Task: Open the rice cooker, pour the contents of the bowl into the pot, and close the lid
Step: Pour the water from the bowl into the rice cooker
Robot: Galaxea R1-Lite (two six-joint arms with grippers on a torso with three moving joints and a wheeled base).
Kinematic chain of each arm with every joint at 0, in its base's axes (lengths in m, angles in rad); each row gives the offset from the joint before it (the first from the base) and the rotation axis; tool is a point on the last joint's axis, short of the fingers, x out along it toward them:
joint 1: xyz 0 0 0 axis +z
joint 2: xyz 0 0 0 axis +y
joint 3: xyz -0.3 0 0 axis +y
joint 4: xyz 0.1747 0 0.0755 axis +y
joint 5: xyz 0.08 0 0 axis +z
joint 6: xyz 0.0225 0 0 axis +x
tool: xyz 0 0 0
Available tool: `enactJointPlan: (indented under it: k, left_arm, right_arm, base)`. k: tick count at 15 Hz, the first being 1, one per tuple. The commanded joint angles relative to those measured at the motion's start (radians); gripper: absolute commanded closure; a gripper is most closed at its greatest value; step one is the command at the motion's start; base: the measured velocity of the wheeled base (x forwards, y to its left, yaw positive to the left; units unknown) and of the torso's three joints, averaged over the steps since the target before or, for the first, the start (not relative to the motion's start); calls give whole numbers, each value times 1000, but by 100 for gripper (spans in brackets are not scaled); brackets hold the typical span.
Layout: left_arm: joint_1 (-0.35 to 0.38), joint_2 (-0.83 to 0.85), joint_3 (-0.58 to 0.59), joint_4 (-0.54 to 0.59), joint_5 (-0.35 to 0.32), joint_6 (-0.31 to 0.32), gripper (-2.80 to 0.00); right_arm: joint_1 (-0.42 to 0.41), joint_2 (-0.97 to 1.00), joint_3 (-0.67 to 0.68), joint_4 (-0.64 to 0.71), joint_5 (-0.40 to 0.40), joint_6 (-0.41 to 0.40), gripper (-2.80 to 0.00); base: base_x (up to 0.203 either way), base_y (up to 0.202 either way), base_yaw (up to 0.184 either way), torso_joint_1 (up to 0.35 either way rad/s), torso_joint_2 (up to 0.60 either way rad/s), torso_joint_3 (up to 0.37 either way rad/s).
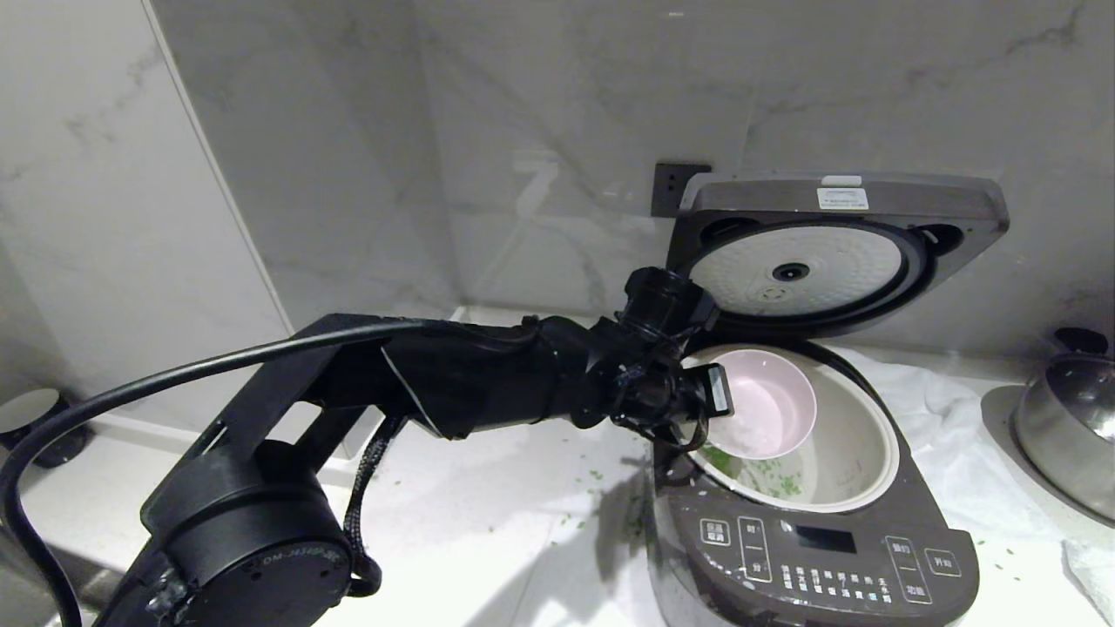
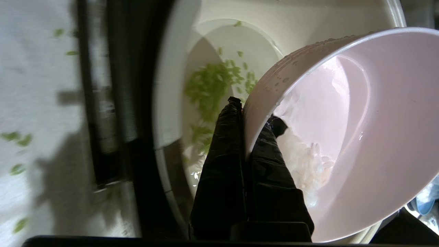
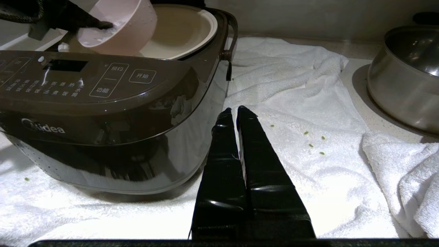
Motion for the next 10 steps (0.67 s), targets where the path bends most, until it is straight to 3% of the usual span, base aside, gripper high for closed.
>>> enactJointPlan:
  k: [1,10]
  left_arm:
    - [-6,31,-1,-38,0,-4,0]
    - [4,69,1,-243,97,26,0]
  right_arm:
    - [1,1,0,0,0,-1,0]
    - [-1,1,0,0,0,1,0]
  base:
    - [0,0,0,0,0,0]
    - [0,0,0,0,0,0]
